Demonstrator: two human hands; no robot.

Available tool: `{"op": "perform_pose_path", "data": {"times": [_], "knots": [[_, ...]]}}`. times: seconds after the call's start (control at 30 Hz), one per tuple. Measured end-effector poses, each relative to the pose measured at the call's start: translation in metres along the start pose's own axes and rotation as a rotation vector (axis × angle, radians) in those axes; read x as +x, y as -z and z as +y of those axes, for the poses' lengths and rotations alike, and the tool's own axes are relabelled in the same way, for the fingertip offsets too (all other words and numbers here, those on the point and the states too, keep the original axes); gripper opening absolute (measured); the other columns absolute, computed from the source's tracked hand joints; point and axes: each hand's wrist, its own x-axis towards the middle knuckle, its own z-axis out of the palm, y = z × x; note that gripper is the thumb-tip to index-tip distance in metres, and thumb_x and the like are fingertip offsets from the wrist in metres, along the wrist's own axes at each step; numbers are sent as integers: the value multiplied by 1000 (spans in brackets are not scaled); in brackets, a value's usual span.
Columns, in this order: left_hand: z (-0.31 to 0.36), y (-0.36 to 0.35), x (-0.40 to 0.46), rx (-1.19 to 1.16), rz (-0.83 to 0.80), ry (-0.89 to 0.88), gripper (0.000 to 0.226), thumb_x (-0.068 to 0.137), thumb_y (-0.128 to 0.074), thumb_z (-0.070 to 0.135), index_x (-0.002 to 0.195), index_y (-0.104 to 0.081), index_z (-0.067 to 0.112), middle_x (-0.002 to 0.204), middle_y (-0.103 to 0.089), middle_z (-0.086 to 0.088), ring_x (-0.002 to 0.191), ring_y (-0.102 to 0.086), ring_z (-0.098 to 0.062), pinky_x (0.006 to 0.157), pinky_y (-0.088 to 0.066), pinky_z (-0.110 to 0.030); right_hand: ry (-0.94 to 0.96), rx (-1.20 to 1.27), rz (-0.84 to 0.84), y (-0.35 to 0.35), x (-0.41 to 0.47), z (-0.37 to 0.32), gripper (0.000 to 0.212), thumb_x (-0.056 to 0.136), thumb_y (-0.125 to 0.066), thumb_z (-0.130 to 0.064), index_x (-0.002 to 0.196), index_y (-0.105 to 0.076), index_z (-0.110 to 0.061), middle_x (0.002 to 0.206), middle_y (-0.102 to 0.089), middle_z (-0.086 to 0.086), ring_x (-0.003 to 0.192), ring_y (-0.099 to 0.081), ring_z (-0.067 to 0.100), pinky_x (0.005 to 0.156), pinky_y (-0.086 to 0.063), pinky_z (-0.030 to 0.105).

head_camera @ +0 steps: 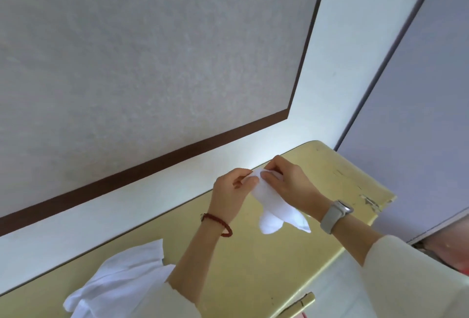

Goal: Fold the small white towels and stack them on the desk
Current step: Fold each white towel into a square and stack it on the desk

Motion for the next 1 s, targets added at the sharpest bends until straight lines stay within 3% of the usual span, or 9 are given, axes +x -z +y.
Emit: {"op": "perform_pose_path", "data": {"times": [0.13,0.27,0.37,0.47,0.57,0.67,0.73,0.87,1.0], "knots": [[9,-38,15,111,68,-51,11,84,-61,9,78,-61,19,72,-60,16,64,-53,8,62,-39,-5,-18,-81,-25,39,-12,29,5,89,-56,-15,87,-58,-12,76,-57,-2,67,-49,10,58,-37,11],[16,-78,22,185,83,-49,13,84,-59,8,78,-60,19,72,-60,14,65,-51,8,60,-37,-4,-52,-229,-115,76,-22,86,13,92,-51,-17,84,-60,-13,77,-49,-7,74,-48,15,61,-35,11],[15,-106,35,235,216,-44,13,85,-59,8,79,-61,19,74,-60,16,69,-53,8,61,-36,-2,-122,-301,-113,108,-22,141,18,94,-47,-17,91,-64,-11,84,-58,1,80,-53,20,64,-37,22],[8,-137,50,343,368,0,7,85,-61,11,83,-67,16,77,-62,11,68,-53,-5,61,-36,-6,-107,-313,-90,144,-10,189,24,93,-43,-9,101,-66,-11,96,-64,5,90,-57,25,78,-44,34],[2,-165,69,375,488,78,7,85,-61,14,83,-67,18,80,-64,7,64,-56,-13,61,-39,-8,-53,-333,-106,174,16,223,30,92,-40,-8,112,-62,-16,108,-61,3,101,-55,24,85,-44,36],[7,-181,96,352,589,116,8,87,-59,13,83,-63,18,85,-65,-2,49,-59,-5,56,-46,-11,31,-378,-92,194,52,238,35,94,-38,-10,126,-52,-14,119,-52,5,112,-48,25,90,-43,37],[16,-185,110,292,660,118,7,88,-58,11,85,-62,15,89,-64,-6,50,-60,3,52,-50,-15,107,-379,-51,207,73,235,37,94,-39,-9,129,-50,-11,120,-49,8,114,-45,26,88,-43,37],[35,-191,113,254,740,70,7,88,-57,8,87,-62,13,89,-63,-8,58,-61,7,52,-50,-9,248,-340,53,230,101,225,35,93,-44,-8,125,-56,-15,113,-51,7,112,-43,22,81,-41,31],[18,-208,84,308,697,114,9,85,-62,9,83,-64,18,87,-66,-2,74,-65,-12,70,-55,-26,350,-367,32,235,96,248,29,89,-51,-4,112,-66,-13,99,-59,7,101,-49,24,70,-42,30]]}}
